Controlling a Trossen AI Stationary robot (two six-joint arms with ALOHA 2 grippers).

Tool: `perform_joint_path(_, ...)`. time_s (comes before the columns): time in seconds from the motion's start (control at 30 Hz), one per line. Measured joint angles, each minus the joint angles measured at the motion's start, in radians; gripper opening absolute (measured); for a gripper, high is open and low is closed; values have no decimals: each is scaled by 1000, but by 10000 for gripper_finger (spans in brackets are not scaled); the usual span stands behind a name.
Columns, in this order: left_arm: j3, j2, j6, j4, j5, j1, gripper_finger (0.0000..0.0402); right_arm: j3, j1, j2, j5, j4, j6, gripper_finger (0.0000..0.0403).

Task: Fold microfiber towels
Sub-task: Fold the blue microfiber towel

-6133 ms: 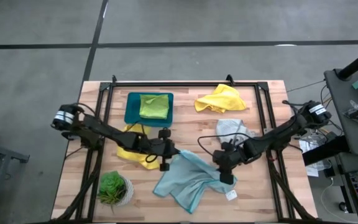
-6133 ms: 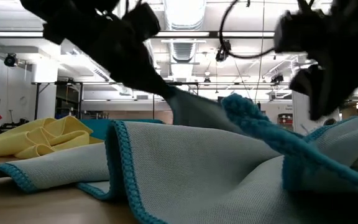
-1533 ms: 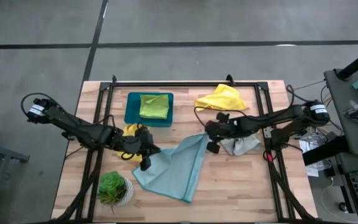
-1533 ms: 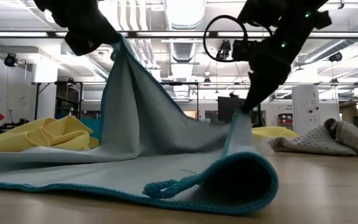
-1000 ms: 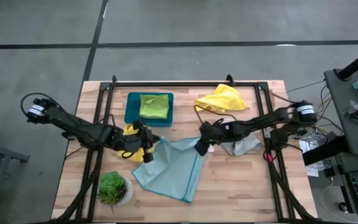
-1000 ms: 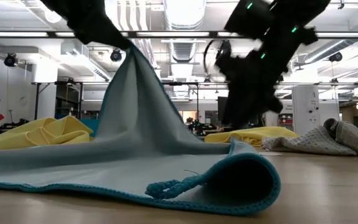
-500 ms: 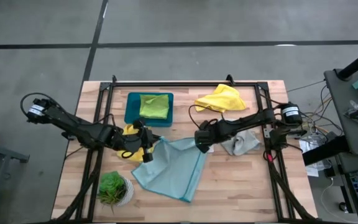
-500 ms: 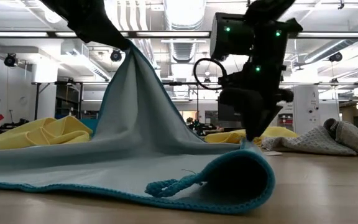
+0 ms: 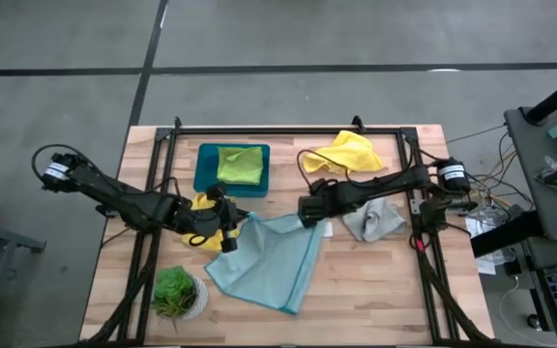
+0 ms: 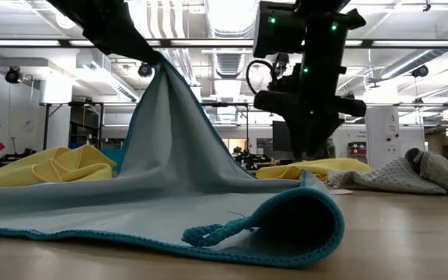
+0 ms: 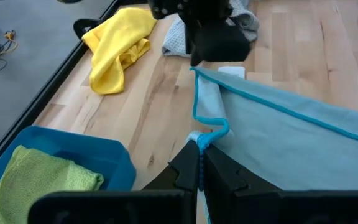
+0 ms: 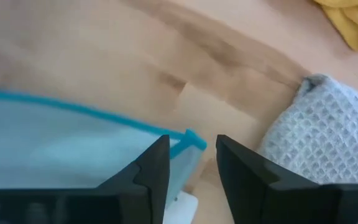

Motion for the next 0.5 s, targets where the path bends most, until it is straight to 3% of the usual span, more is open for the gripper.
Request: perform_joint_path(0.5, 0, 0, -2, -3, 0, 0, 0, 1, -2, 99, -5, 37, 66, 213)
